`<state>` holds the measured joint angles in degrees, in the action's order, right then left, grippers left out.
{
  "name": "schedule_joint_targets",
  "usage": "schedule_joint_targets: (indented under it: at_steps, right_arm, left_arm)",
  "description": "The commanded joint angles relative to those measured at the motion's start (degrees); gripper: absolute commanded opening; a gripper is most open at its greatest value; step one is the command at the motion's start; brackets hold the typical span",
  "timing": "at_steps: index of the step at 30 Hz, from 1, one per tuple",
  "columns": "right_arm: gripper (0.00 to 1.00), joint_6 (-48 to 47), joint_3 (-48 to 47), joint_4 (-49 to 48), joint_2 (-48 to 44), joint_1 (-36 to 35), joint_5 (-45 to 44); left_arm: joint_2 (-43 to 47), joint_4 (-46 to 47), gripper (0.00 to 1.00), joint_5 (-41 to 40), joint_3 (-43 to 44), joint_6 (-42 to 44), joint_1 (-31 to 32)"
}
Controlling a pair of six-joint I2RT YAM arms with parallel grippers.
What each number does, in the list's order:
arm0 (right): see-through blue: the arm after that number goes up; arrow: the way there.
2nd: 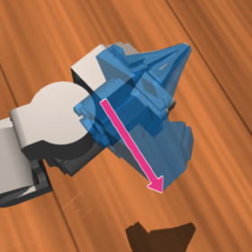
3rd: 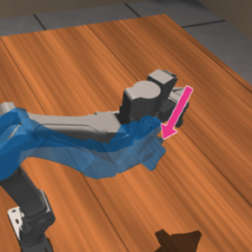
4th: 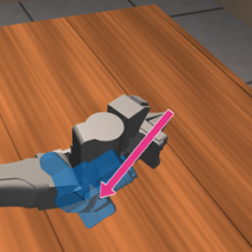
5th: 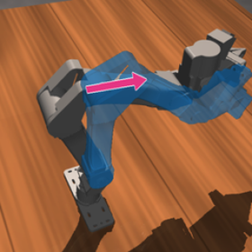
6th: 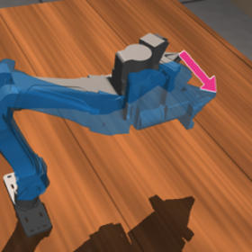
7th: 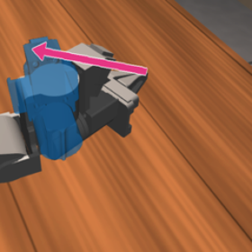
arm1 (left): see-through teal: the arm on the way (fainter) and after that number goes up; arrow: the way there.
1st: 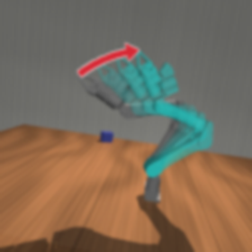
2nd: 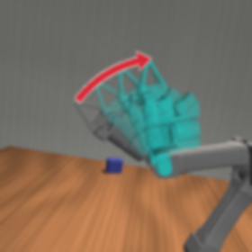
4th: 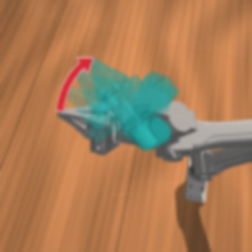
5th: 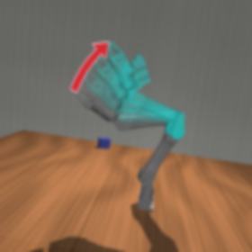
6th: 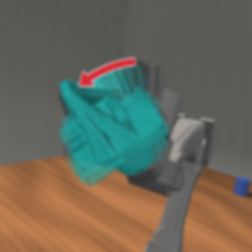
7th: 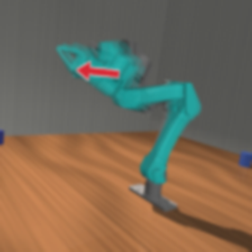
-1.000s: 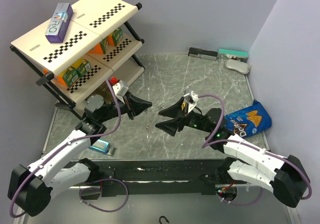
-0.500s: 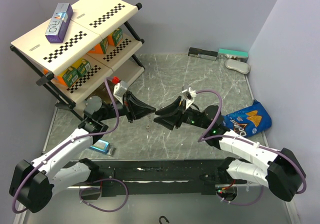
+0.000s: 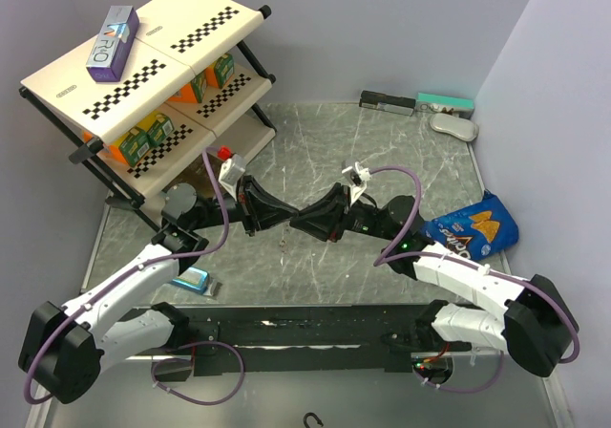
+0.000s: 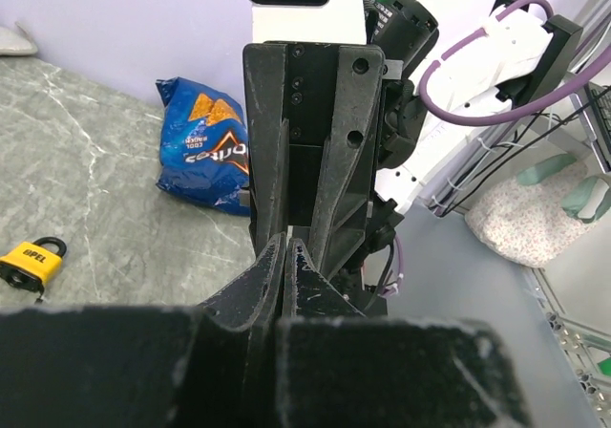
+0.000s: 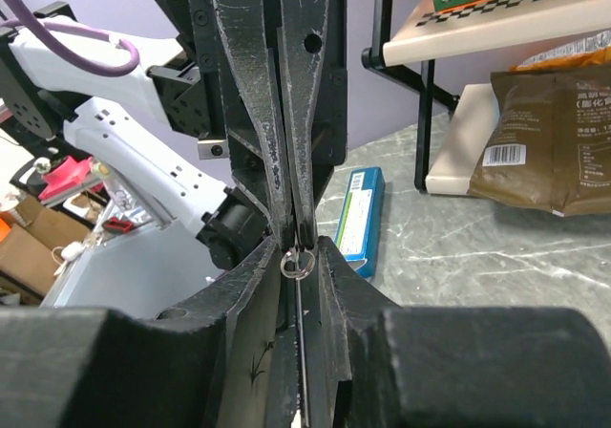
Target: Unlock with the key
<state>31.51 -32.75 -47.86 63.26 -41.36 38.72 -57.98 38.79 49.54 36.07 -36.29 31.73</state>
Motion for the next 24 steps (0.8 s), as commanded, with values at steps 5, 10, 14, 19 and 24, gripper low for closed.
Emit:
schedule_joint_targets:
  at_steps: [5,10,14,19,24]
  right_arm:
    - [0.26,1.63,-3.54,-4.17,1.69,0.06,3.2]
    - [0.24,2.16,-3.99,-4.7,2.65,-0.12,3.91]
    - [0.18,2.16,-4.07,-4.7,2.74,-0.21,3.91]
    - [0.14,2.68,-3.9,-5.75,3.09,-0.21,4.26]
    - [0.03,3.38,-3.55,-7.42,3.36,-0.21,4.44]
  left_arm:
    - [-0.47,4.28,0.01,1.26,0.31,-1.5,0.27]
    - [-0.56,4.19,0.01,1.35,0.31,-1.41,0.27]
    - [-0.74,4.46,0.01,1.44,0.22,-1.59,0.27]
    - [-1.09,4.81,0.01,1.7,0.22,-1.94,0.27]
    - [-1.35,4.9,0.01,1.79,0.22,-2.11,0.35]
